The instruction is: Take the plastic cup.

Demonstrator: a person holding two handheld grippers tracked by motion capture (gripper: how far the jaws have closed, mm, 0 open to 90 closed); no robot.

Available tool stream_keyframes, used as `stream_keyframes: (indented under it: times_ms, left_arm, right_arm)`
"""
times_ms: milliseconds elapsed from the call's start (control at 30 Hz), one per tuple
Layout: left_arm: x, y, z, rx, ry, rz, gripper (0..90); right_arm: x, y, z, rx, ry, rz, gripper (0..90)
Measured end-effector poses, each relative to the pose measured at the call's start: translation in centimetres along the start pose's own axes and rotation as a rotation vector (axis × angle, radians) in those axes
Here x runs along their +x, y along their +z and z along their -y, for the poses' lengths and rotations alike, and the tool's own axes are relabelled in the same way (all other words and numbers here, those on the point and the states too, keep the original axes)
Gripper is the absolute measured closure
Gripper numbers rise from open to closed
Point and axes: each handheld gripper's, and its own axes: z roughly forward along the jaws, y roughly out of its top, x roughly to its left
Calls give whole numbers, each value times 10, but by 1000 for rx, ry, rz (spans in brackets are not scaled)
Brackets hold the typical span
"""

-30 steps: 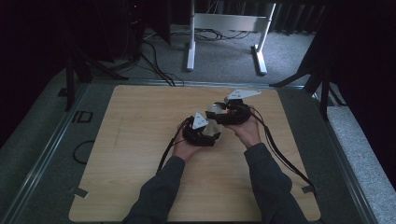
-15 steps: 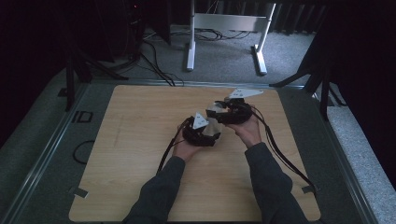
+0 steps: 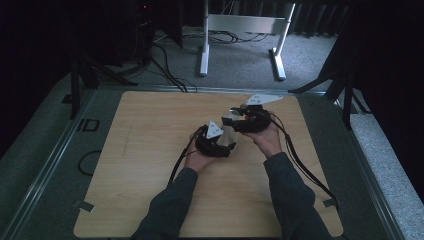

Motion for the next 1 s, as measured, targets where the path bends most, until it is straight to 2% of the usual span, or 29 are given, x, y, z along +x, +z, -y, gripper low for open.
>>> stream_keyframes:
  times_ms: [367,1000]
  left_arm:
    - [2,-3,1,-5,-7,-2,202]
    - [2,-5,0,0,-7,3,204]
  right_arm:
    - [6,-6,-12,-12,-35,3,412]
    - [4,-15,-20,-35,-18,5,414]
